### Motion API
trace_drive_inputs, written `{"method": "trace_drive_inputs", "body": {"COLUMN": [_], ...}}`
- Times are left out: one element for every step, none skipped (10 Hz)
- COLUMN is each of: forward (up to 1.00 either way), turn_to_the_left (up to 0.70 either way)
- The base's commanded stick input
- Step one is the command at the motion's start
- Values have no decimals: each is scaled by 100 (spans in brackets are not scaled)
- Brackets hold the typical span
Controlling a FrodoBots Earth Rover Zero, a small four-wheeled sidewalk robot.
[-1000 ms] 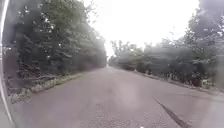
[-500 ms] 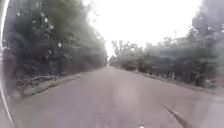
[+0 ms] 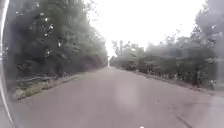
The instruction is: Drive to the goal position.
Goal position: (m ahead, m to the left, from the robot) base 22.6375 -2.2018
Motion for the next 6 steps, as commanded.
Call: {"method": "trace_drive_inputs", "body": {"forward": [70,70,70,70,70,70], "turn_to_the_left": [36,9,4,3,3,3]}}
